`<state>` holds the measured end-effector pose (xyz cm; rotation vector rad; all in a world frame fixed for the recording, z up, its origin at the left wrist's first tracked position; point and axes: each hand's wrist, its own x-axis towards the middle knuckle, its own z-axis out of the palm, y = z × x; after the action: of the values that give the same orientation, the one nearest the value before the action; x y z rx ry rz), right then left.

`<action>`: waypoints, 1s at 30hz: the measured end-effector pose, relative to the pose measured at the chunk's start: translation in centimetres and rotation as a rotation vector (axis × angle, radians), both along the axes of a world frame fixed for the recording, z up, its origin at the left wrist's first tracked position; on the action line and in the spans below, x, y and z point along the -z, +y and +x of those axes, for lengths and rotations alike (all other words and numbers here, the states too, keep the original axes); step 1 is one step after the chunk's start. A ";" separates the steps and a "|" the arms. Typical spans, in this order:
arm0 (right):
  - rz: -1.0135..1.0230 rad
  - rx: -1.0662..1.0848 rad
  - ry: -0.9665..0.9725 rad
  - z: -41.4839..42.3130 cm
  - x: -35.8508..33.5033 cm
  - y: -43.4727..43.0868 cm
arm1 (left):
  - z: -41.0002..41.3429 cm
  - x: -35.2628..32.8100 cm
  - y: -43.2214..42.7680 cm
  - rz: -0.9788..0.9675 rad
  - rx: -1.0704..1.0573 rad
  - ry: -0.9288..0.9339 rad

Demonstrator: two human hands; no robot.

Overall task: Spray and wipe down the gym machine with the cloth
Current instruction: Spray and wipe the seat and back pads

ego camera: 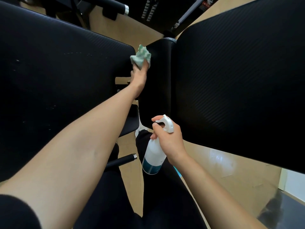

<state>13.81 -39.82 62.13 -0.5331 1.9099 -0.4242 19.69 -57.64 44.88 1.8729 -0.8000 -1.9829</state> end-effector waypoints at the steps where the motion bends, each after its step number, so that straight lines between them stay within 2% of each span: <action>1: -0.001 0.009 0.006 0.0 0.0 0.1 | 0.2 0.5 1.6 0.039 -0.006 -0.007; 4: -0.005 0.012 0.029 0.2 -0.1 0.7 | 0.5 0.6 7.3 0.141 0.004 0.000; 9: -0.029 -0.005 0.054 0.4 -0.2 2.0 | 1.0 -0.7 14.7 0.355 -0.072 0.115; 12: -0.047 -0.030 0.083 0.3 -0.4 3.0 | 1.4 -1.8 16.7 0.561 -0.281 0.309; 16: -0.083 -0.067 0.109 -0.3 -0.8 4.4 | 0.9 -3.5 16.9 0.680 -0.571 0.503; 20: -0.110 -0.061 0.091 -1.0 -1.7 6.2 | 1.1 -6.5 16.9 0.716 -0.572 0.553; 22: -0.118 -0.066 0.087 -1.4 -2.3 7.1 | 1.3 -8.6 16.8 0.671 -0.468 0.510; 24: -0.122 -0.079 0.082 -1.8 -2.8 7.8 | 1.4 -9.8 17.0 0.560 -0.356 0.379; 28: -0.139 -0.102 0.079 -2.6 -3.7 8.6 | 1.3 -10.9 18.7 0.114 -0.112 -0.125; 30: -0.157 -0.094 0.071 -2.8 -4.0 8.7 | 1.5 -11.0 18.7 0.001 -0.151 -0.219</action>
<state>11.01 -31.07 66.10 -0.7472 1.9203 -0.5022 21.17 -38.89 55.89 2.1095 -0.6895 -1.7105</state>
